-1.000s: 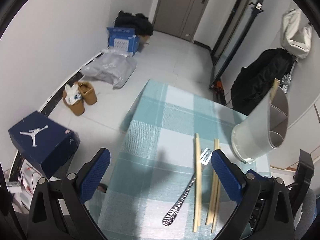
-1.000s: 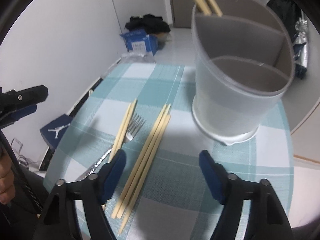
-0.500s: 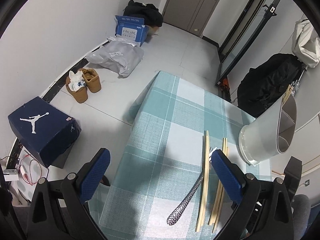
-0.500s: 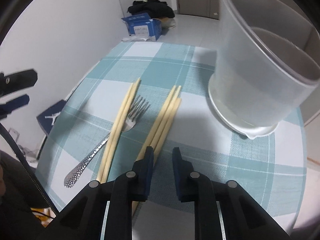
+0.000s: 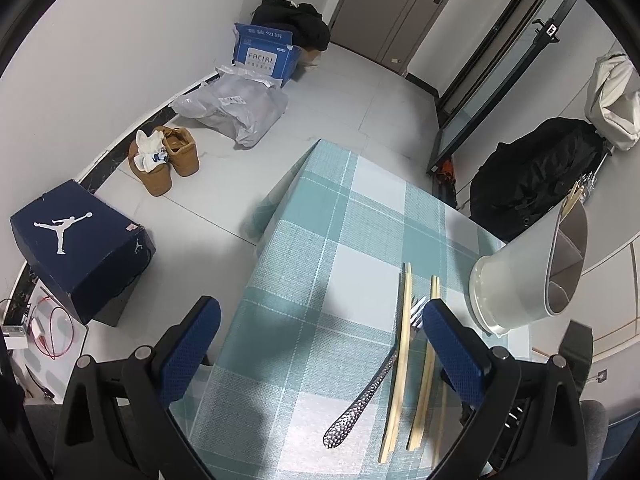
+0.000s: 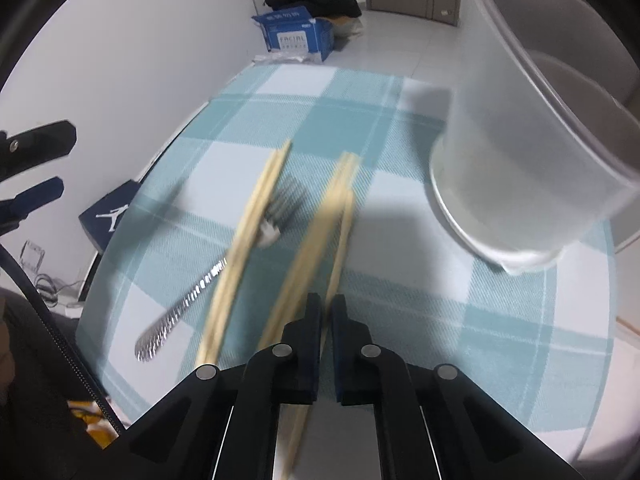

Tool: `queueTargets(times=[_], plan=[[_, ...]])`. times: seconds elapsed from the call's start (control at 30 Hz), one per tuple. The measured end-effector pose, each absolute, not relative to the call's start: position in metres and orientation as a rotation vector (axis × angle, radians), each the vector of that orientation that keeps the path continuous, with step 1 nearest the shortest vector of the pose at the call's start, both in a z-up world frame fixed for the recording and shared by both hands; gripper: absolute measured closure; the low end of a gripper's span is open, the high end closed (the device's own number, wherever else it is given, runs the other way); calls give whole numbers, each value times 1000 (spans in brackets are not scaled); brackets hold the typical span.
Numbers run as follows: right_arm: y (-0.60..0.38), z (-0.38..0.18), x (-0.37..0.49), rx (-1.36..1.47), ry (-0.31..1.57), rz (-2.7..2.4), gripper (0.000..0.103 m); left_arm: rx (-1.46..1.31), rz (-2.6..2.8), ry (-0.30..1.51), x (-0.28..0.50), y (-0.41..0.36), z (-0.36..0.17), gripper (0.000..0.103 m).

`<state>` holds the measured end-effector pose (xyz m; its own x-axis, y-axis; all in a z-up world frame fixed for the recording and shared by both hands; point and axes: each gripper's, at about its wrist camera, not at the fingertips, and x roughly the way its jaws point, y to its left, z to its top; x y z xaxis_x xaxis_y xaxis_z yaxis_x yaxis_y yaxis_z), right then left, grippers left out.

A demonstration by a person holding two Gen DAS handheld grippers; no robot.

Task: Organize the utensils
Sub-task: 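Lower the right tool onto a wooden chopstick and close it, then lift the chopstick with the right tool toward the white holder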

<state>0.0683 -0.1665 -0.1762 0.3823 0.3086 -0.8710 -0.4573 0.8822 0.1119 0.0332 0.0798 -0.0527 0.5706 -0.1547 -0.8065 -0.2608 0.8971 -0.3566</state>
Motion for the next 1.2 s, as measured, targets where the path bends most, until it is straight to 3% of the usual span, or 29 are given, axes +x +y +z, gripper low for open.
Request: queueTargets(times=[0.43,0.9,1.0,1.07,1.2], plan=[[-209,-177,12,-186,1153,582,97,-503,61,982,37,75,-53,4],[-187,-173,59,-195,1079,582,89,-377,131,896,37,68,-49,4],[-186,-178,56,-245,1076,584,93,-340,123,952,46,59,-59,4],[-189,-175,53,-245,1065,604,102,-303,128,975,51,53,-64,4],[-199,-167,52,-176,1027,618,103,-246,117,1035,59,41,-76,4]])
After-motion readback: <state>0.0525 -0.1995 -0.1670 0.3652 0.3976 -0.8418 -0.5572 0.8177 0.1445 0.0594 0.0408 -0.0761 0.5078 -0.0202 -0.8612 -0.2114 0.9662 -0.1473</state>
